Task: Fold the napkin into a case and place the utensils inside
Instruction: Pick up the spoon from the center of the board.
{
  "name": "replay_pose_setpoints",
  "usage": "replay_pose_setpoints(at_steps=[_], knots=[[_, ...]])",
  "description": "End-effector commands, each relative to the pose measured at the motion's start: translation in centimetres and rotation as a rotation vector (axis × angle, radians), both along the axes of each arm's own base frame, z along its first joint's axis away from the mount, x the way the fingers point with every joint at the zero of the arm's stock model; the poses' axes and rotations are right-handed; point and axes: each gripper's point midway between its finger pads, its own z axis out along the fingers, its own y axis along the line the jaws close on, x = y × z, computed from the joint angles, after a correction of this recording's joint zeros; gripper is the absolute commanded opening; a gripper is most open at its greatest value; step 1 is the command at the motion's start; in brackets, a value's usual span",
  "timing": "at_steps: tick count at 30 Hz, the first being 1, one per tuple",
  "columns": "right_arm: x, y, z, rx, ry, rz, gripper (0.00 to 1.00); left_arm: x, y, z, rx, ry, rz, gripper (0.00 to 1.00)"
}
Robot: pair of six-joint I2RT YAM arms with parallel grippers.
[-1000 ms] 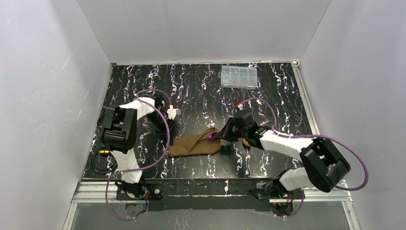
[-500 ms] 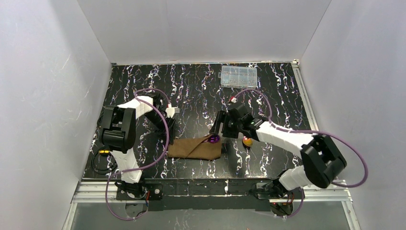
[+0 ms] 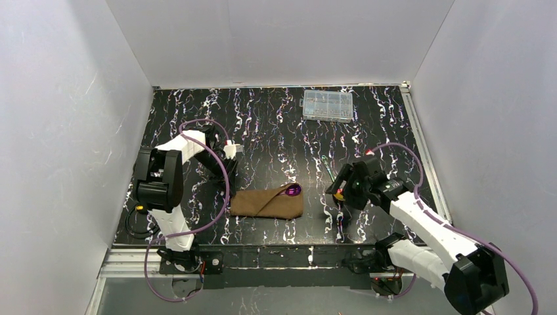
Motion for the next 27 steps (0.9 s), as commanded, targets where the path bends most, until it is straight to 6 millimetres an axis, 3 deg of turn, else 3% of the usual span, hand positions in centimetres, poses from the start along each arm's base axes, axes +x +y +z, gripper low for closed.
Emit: replay_pose_setpoints(at_steps=[1, 10, 20, 22, 26, 27], knots=[[-2.0, -1.7, -3.1, 0.017, 0.136, -0.111, 0.81, -0.1, -0.3, 1.5, -0.032, -0.022, 0.0, 0.26], [0.5, -3.1, -5.1, 0.063, 0.123, -0.273, 0.78, -0.1, -0.4, 1.3, -0.04, -0.011, 0.003, 0.26], [2.0, -3.6, -7.3, 0.109, 0.109, -0.395, 0.59, 0.2, -0.4, 1.6, -0.038, -0.032, -0.007, 0.25], [2.6, -3.7, -7.0, 0.116, 0.082, -0.412, 0.49, 0.1, -0.3, 1.5, -0.037, -0.031, -0.011, 0.25], [3.8, -4.2, -5.3, 0.104, 0.012, -0.405, 0.07, -0.3, -0.2, 1.2, -0.036, -0.018, -0.015, 0.25], [4.2, -4.4, -4.5, 0.084, -0.015, -0.383, 0.01, -0.4, -0.2, 1.2, -0.036, -0.018, -0.016, 0.25]])
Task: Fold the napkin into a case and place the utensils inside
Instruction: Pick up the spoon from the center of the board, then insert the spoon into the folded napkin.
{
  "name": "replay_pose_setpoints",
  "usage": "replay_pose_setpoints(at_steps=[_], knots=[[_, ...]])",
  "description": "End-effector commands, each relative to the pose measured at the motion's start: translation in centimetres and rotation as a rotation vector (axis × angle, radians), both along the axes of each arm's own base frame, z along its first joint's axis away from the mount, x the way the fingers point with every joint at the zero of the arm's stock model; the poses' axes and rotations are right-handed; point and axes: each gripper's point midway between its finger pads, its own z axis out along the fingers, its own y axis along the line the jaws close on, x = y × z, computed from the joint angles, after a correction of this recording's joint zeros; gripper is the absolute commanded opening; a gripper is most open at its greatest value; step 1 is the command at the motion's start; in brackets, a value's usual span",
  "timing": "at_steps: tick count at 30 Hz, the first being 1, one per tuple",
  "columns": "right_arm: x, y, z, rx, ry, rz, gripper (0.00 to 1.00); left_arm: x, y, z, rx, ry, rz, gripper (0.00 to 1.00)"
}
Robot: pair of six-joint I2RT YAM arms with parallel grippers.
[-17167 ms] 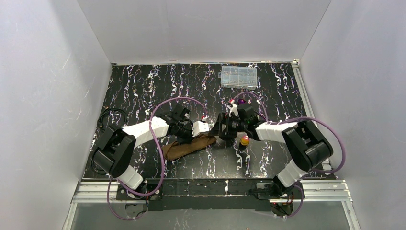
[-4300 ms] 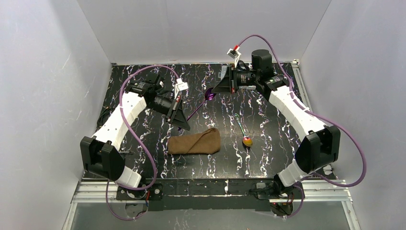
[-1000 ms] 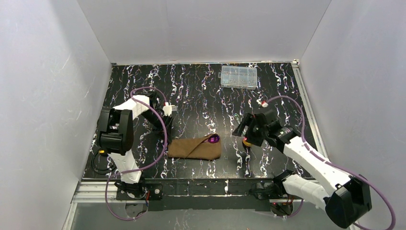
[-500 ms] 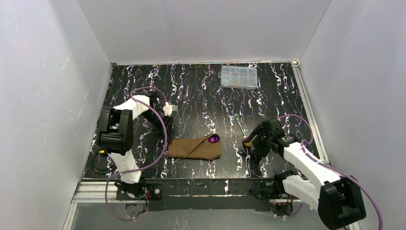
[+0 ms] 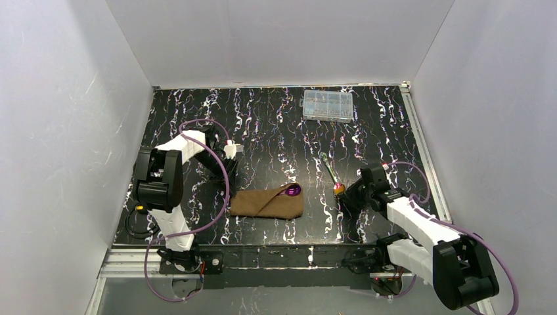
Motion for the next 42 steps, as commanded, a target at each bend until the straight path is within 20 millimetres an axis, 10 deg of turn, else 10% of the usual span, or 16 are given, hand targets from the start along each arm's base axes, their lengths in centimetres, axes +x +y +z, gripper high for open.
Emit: replay_pose_setpoints(at_steps=[1, 10, 22, 31, 42], knots=[[2.7, -1.0, 3.5, -0.08, -0.132, 0.02, 0.01, -0.4, -0.1, 1.2, -0.023, -0.016, -0.009, 0.25], [3.3, -0.6, 11.0, -0.243, -0.222, 0.374, 0.01, -0.5, 0.0, 1.3, -0.022, -0.018, -0.01, 0.25], [-3.4, 1.5, 15.3, -0.157, -0.191, 0.883, 0.01, -0.5, 0.0, 0.9, -0.019, -0.001, -0.009, 0.25], [-6.7, 3.1, 15.8, -0.008, -0.187, 1.042, 0.01, -0.6, 0.3, 0.6, -0.01, 0.006, -0.025, 0.25], [-8.3, 3.6, 11.7, 0.054, -0.073, 1.043, 0.01, -0.6, 0.3, 0.4, -0.009, 0.016, -0.026, 0.24]])
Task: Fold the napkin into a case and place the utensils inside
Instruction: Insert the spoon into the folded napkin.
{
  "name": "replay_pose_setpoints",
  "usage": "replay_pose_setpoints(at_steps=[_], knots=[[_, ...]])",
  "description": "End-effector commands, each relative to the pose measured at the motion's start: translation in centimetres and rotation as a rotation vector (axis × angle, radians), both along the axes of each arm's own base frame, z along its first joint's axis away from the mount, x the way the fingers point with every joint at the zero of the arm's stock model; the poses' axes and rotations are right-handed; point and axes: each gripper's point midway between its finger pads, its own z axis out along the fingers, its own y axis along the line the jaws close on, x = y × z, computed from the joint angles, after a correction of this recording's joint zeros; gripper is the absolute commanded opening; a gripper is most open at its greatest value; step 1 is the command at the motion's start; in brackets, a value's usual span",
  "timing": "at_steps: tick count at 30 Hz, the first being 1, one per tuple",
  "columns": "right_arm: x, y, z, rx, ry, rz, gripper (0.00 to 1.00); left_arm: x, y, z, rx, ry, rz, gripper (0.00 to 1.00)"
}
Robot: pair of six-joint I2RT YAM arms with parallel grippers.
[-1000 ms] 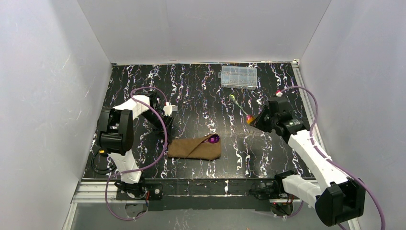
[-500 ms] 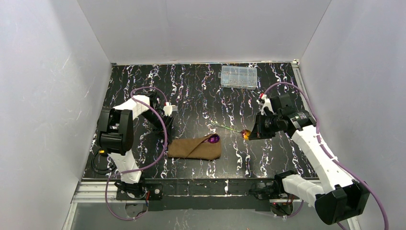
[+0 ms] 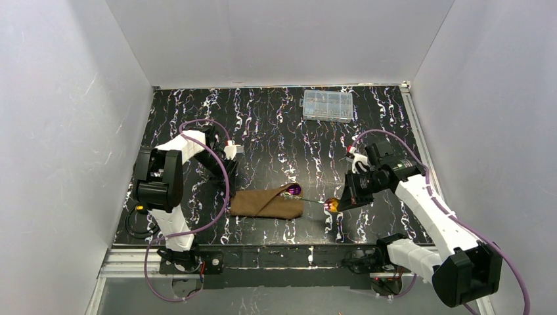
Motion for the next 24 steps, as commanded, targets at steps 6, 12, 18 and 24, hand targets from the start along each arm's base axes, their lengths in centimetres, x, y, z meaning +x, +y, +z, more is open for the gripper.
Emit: replay_pose_setpoints(at_steps=[6, 12, 18, 24], knots=[[-0.3, 2.0, -1.7, 0.003, 0.053, 0.033, 0.01, -0.2, 0.2, 0.1, -0.003, 0.011, -0.009, 0.24], [-0.3, 3.3, -3.3, -0.057, 0.077, 0.075, 0.01, 0.0, 0.2, -0.1, -0.001, 0.01, -0.009, 0.24], [0.5, 3.6, -4.1, -0.07, 0.079, 0.066, 0.01, 0.0, 0.3, -0.2, -0.001, 0.003, -0.018, 0.24], [2.2, 5.0, -4.8, -0.046, 0.075, 0.06, 0.01, -0.1, 0.3, -0.8, 0.001, 0.011, -0.021, 0.24]])
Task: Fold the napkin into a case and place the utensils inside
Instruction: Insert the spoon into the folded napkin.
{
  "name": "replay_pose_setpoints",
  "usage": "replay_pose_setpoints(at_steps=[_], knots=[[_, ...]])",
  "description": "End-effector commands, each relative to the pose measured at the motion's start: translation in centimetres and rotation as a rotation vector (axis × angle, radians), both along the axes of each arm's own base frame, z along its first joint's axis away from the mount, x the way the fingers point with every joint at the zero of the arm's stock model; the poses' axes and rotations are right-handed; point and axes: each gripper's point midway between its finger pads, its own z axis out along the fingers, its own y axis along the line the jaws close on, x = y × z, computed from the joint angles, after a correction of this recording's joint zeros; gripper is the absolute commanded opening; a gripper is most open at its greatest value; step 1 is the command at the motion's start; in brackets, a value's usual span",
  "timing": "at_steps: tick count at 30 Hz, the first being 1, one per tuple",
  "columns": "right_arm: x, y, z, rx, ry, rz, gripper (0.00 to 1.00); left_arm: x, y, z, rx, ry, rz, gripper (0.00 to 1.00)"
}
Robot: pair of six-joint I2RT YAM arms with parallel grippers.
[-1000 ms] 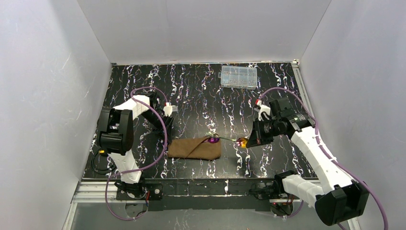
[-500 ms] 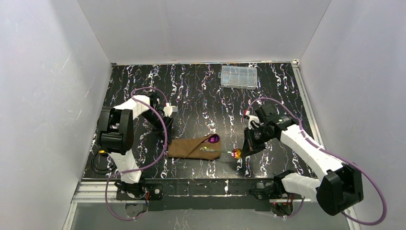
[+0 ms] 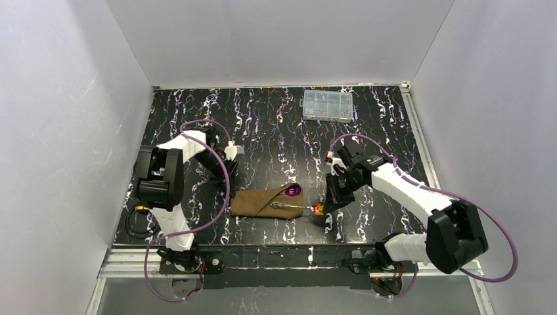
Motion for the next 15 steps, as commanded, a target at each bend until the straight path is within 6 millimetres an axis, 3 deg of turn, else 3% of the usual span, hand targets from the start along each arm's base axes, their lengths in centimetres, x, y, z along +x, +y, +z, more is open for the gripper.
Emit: replay_pose_setpoints(at_steps=[1, 15], knots=[[2.0, 1.9, 0.2, 0.048, -0.039, 0.005, 0.01, 0.0, 0.3, -0.6, 0.004, 0.007, -0.01, 0.24], [3.9, 7.6, -1.0, 0.099, -0.054, 0.067, 0.01, 0.0, 0.5, -1.6, 0.017, 0.017, -0.019, 0.23]])
